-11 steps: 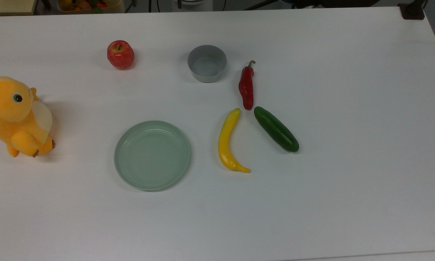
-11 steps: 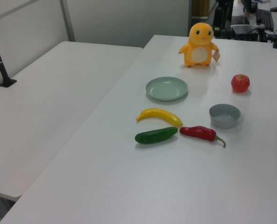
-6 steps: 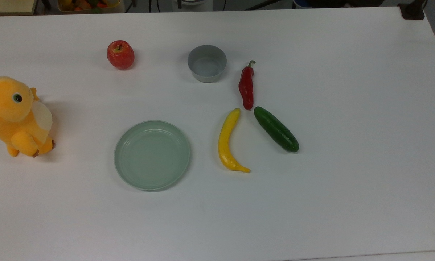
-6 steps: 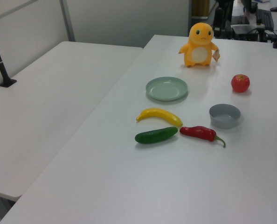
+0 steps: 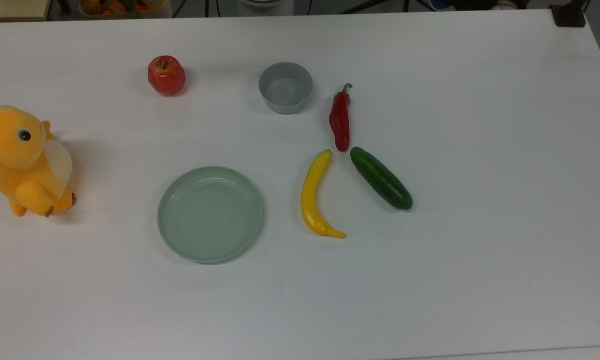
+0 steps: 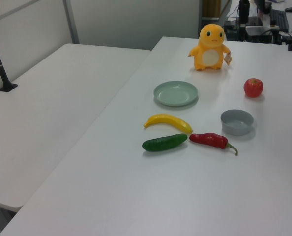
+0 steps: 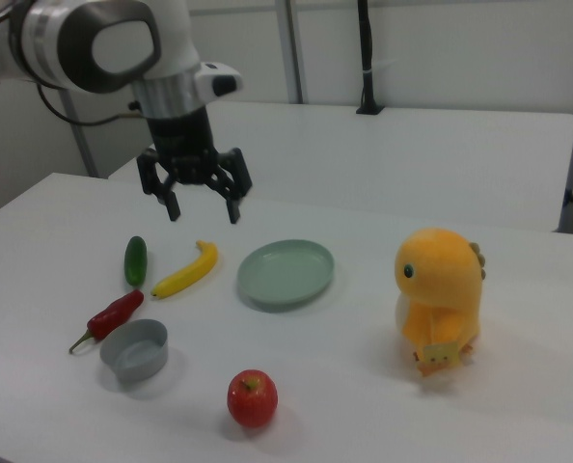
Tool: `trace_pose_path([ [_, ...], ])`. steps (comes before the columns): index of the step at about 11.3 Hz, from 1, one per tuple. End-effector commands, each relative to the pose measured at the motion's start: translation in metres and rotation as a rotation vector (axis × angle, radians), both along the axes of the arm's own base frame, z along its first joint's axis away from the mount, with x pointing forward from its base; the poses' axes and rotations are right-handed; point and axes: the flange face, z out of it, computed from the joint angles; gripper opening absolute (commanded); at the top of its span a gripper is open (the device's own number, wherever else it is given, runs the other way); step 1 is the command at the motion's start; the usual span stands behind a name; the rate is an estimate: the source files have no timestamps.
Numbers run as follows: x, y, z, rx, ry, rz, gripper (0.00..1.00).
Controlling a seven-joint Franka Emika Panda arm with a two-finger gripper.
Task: Put the red apple in the bowl
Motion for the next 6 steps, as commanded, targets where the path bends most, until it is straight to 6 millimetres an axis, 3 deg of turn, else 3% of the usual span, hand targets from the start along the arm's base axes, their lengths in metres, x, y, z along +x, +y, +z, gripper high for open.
trace_pose_path([
  [1, -0.020, -0.037, -0.022, -0.003, 0.056, 0.048, 1.00],
  [6, -0.041, -0.076, -0.110, -0.071, 0.153, 0.072, 1.00],
])
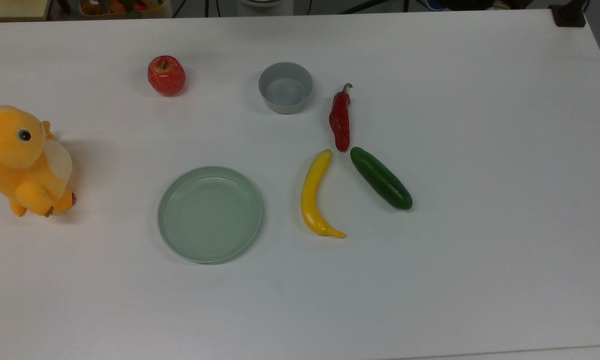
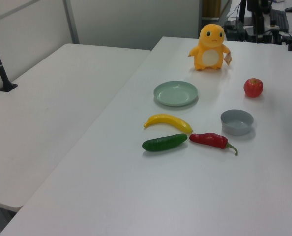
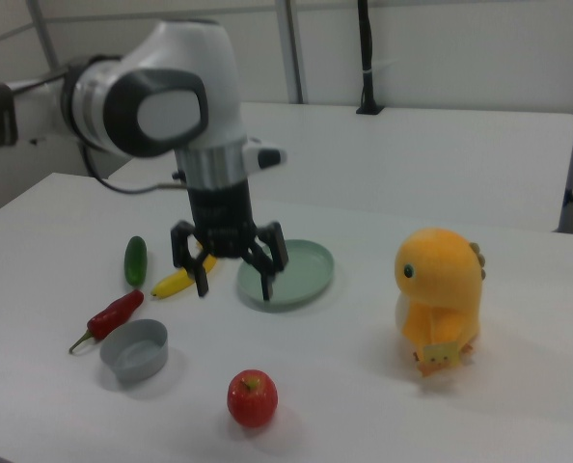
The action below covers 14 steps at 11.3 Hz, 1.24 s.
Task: Put the red apple in the bowl
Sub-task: 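Move the gripper over the red apple and lower onto it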
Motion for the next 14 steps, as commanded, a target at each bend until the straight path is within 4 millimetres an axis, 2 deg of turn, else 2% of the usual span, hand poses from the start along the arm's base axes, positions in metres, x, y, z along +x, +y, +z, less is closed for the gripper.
trace_pose_path([
  [1, -0.016, -0.009, -0.057, -0.028, -0.007, 0.035, 1.00],
  [4, -0.028, -0.012, -0.119, -0.062, -0.016, 0.069, 1.00],
  [7, -0.033, -0.004, -0.158, -0.055, -0.019, 0.093, 1.00],
  [10, -0.038, 0.002, -0.193, -0.055, -0.072, 0.114, 1.00],
  [14, -0.034, 0.012, -0.225, -0.056, -0.119, 0.136, 1.00],
])
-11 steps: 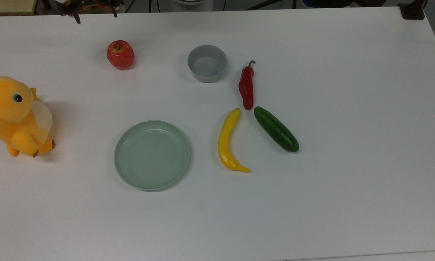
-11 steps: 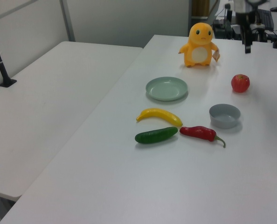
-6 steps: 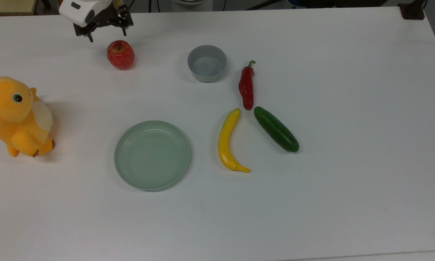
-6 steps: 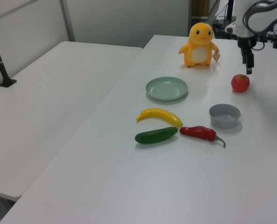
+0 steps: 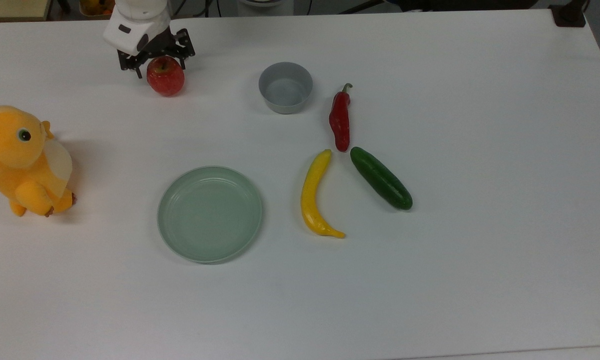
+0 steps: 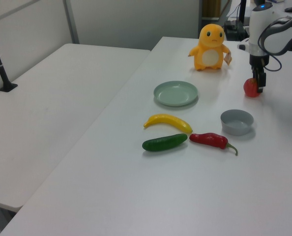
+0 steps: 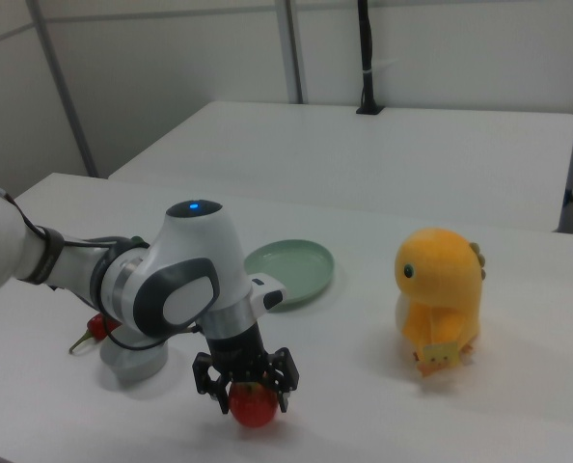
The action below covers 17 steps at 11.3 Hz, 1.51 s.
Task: Put the red apple in the bowl
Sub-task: 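Close the gripper around the red apple and lift it, then carry the red apple over the grey metal bowl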
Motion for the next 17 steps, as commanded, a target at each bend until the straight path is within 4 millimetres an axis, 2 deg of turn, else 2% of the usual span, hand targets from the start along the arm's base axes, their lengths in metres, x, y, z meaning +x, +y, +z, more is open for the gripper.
trace_pose_path([
  [1, 0.002, 0.009, -0.024, -0.011, -0.042, 0.044, 1.00],
  [3, 0.004, 0.010, -0.024, -0.013, -0.047, 0.049, 1.00],
  [4, 0.004, 0.010, -0.024, -0.012, -0.044, 0.052, 0.95],
  [5, 0.003, 0.010, -0.022, -0.012, -0.040, 0.055, 0.68],
  [6, 0.003, 0.010, -0.018, -0.013, -0.045, 0.053, 0.51],
  [7, 0.002, 0.010, -0.014, -0.012, -0.032, 0.048, 0.42],
  [8, 0.001, 0.009, -0.001, -0.012, -0.027, 0.041, 0.41],
  [9, 0.000, 0.008, 0.018, -0.007, -0.033, 0.023, 0.41],
  [10, 0.002, 0.009, 0.047, -0.011, -0.041, 0.014, 0.41],
  [13, 0.021, 0.033, 0.141, 0.076, -0.041, -0.015, 0.42],
  [15, 0.036, 0.055, 0.215, 0.143, -0.036, -0.013, 0.42],
  [16, 0.037, 0.072, 0.240, 0.161, -0.028, 0.006, 0.42],
  [17, 0.036, 0.095, 0.256, 0.164, -0.001, 0.031, 0.42],
])
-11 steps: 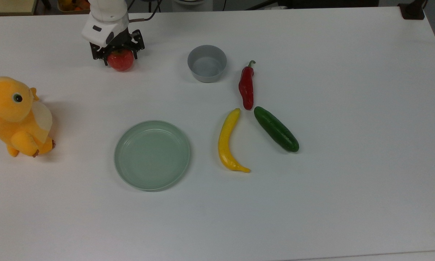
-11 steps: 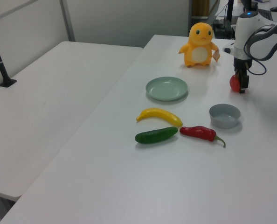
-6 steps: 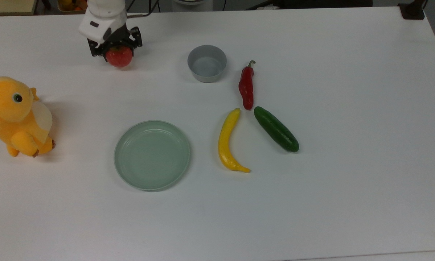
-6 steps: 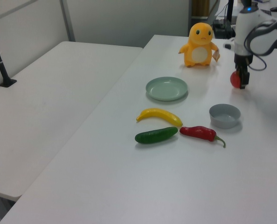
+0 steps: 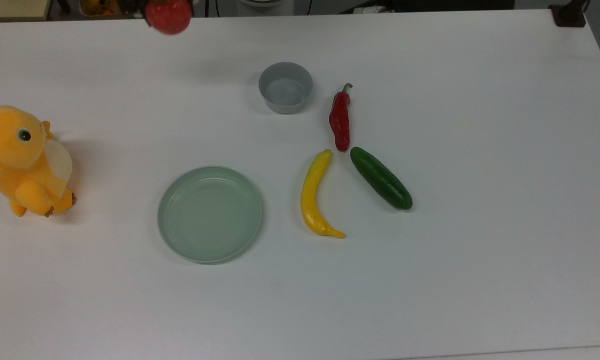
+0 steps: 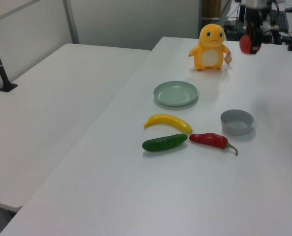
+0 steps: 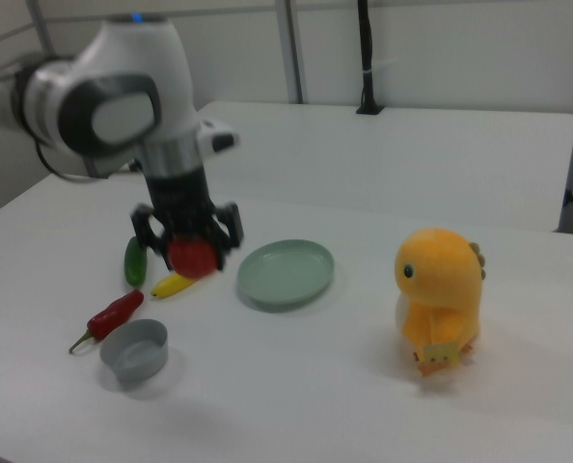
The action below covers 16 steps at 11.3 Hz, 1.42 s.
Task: Put the red apple in the bowl
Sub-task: 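Carry the red apple over the grey metal bowl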
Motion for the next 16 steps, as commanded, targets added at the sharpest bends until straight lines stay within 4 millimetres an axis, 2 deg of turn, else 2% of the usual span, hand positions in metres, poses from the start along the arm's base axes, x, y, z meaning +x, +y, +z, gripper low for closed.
trace_pose_path([
  [1, 0.005, 0.055, 0.049, 0.026, 0.062, 0.045, 0.42],
  [3, 0.002, 0.088, 0.053, 0.014, 0.082, 0.045, 0.42],
  [5, 0.001, 0.128, 0.046, 0.002, 0.094, 0.027, 0.42],
  [7, -0.008, 0.152, 0.013, -0.007, 0.152, 0.020, 0.42],
  [11, -0.017, 0.187, -0.077, -0.023, 0.121, -0.006, 0.43],
  [14, -0.018, 0.202, -0.130, -0.019, 0.049, -0.051, 0.43],
  [16, -0.022, 0.201, -0.159, -0.018, 0.024, -0.056, 0.43],
])
